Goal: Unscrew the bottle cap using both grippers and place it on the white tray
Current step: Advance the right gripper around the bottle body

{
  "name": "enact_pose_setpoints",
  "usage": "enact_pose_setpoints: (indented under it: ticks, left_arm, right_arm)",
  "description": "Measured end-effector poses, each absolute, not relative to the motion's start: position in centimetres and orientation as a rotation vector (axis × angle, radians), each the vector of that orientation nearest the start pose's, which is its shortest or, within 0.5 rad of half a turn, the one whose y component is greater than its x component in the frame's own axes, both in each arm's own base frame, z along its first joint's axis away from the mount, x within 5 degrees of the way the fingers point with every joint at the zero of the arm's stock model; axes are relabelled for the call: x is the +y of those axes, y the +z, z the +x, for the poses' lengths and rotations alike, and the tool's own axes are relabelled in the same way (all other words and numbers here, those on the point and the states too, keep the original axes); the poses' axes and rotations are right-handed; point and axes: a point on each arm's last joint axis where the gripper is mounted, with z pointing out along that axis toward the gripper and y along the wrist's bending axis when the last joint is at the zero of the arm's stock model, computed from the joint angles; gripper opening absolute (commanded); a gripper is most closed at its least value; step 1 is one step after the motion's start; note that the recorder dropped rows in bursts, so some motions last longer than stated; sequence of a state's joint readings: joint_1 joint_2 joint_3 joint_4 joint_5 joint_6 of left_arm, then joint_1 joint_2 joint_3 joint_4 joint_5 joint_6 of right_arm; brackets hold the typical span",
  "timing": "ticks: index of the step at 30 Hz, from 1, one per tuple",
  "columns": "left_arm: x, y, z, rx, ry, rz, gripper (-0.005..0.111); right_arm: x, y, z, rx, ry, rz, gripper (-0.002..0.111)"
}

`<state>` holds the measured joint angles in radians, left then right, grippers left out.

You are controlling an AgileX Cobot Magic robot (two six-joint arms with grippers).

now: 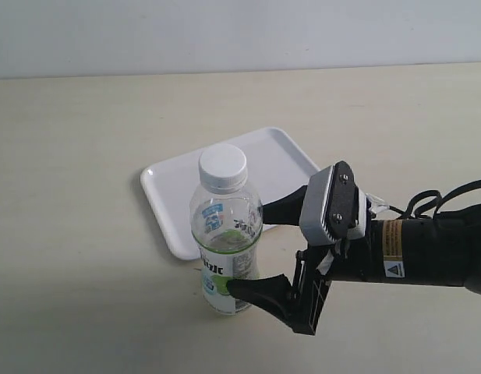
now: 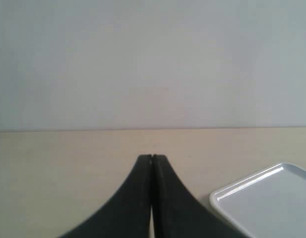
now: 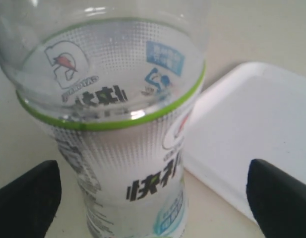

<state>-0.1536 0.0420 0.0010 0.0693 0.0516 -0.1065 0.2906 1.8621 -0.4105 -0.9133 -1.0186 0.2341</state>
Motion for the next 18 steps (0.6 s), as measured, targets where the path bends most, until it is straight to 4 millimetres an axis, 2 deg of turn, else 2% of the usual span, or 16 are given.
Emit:
enact_pose_setpoints:
  ticks: [18]
  left_arm:
    - [-0.89, 20.57, 5.93, 1.577, -0.147, 0.089, 0.0]
  right_arm:
    - [13.24, 10.98, 22.61, 1.725, 0.736, -1.056, 0.096]
